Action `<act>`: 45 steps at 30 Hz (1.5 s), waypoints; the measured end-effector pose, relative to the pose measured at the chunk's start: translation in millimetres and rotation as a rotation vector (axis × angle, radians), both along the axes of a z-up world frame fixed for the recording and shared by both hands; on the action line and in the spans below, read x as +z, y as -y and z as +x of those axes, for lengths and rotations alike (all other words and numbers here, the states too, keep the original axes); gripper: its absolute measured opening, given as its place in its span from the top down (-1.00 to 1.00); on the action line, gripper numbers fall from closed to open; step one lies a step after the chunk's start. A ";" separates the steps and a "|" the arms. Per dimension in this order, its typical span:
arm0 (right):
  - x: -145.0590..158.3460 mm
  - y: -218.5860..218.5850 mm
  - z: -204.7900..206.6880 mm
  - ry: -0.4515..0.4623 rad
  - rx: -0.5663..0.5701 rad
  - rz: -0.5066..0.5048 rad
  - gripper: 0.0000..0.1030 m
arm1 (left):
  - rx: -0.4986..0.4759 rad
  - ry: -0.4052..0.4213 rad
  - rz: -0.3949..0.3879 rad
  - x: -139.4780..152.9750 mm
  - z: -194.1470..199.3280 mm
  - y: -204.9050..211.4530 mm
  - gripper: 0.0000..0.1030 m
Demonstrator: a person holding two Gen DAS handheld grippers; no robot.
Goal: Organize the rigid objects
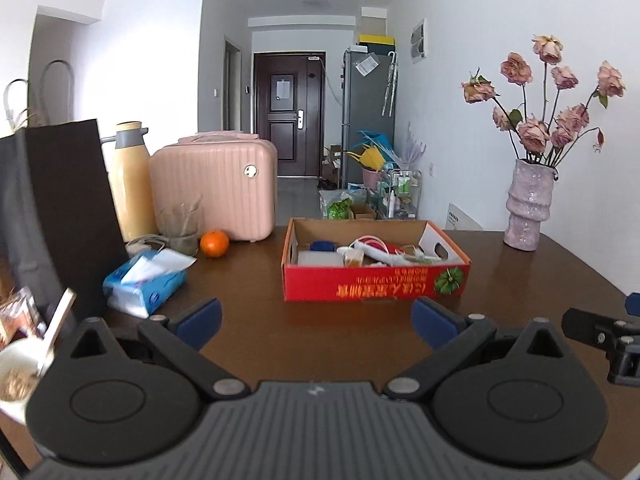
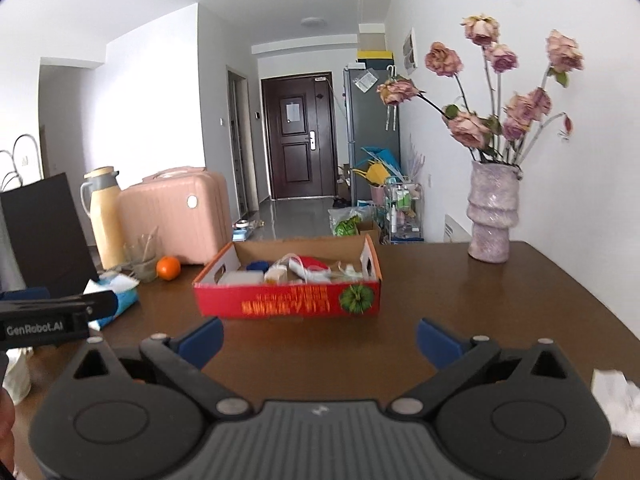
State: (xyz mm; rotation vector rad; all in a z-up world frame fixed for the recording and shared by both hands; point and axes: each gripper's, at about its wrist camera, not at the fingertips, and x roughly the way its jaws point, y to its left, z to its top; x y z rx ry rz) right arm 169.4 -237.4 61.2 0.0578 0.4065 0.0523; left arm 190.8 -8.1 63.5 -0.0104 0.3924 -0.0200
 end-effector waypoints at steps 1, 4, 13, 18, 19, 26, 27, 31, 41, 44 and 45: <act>-3.2 -0.4 -10.2 -0.001 -0.003 -0.001 -1.00 | 0.001 0.001 -0.005 -2.7 -10.2 0.8 -1.00; -12.6 -1.3 -35.2 -0.007 -0.022 -0.004 -1.00 | -0.004 -0.005 -0.015 -10.3 -33.8 3.6 -1.00; -24.5 -1.0 -76.7 0.000 -0.043 -0.009 -1.00 | -0.022 0.015 0.029 -21.5 -82.9 17.1 -1.00; -24.7 -1.0 -89.4 0.012 -0.043 -0.011 -1.00 | -0.016 0.028 0.028 -20.8 -94.6 16.5 -1.00; -24.6 -1.2 -91.3 0.014 -0.042 -0.011 -1.00 | -0.014 0.029 0.027 -20.4 -95.2 15.9 -1.00; -23.1 -1.8 -96.4 0.021 -0.043 -0.014 -1.00 | -0.017 0.037 0.027 -19.7 -101.8 16.0 -1.00; -23.2 -1.9 -96.9 0.021 -0.043 -0.014 -1.00 | -0.018 0.038 0.028 -19.8 -102.2 16.1 -1.00; -23.8 -2.5 -98.6 0.022 -0.044 -0.016 -1.00 | -0.017 0.039 0.028 -19.9 -102.7 16.4 -1.00; -25.9 -1.4 -97.9 0.011 -0.046 -0.014 -1.00 | -0.016 0.037 0.029 -21.1 -101.6 15.8 -1.00; -26.8 -1.6 -96.3 0.006 -0.047 -0.015 -1.00 | -0.020 0.038 0.033 -22.1 -100.9 15.5 -1.00; -26.9 -1.0 -95.4 0.004 -0.046 -0.015 -1.00 | -0.021 0.039 0.033 -22.5 -100.6 15.5 -1.00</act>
